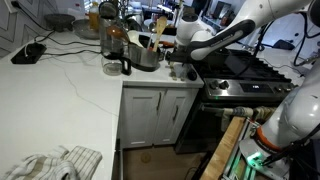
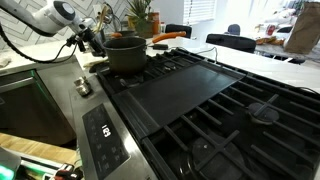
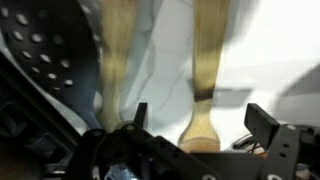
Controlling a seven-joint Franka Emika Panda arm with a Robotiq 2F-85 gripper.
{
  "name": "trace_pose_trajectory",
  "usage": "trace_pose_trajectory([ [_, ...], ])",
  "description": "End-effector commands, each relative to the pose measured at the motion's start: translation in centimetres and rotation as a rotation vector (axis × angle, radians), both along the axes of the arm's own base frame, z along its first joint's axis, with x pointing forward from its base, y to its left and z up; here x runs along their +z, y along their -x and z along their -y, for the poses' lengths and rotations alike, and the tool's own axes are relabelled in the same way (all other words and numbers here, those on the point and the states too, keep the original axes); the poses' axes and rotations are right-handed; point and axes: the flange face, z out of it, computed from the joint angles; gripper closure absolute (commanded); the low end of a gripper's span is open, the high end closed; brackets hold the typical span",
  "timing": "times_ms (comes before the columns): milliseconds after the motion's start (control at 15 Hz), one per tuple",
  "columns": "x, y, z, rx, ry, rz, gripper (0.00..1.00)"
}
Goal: Remove the cooking stick from the pot and put it on the counter
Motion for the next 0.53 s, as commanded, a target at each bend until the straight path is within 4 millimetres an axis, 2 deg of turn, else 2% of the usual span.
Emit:
trace_pose_trajectory([
  [0,5.2,3.4,1.0,-0.117,-0.019,-0.120,0.00],
  [200,10.1,6.9,2.9,-0.189,-0.044,-0.245,0.00],
  [467,16.2,12.2,4.9,-0.094,-0.115,-0.312,0.00],
])
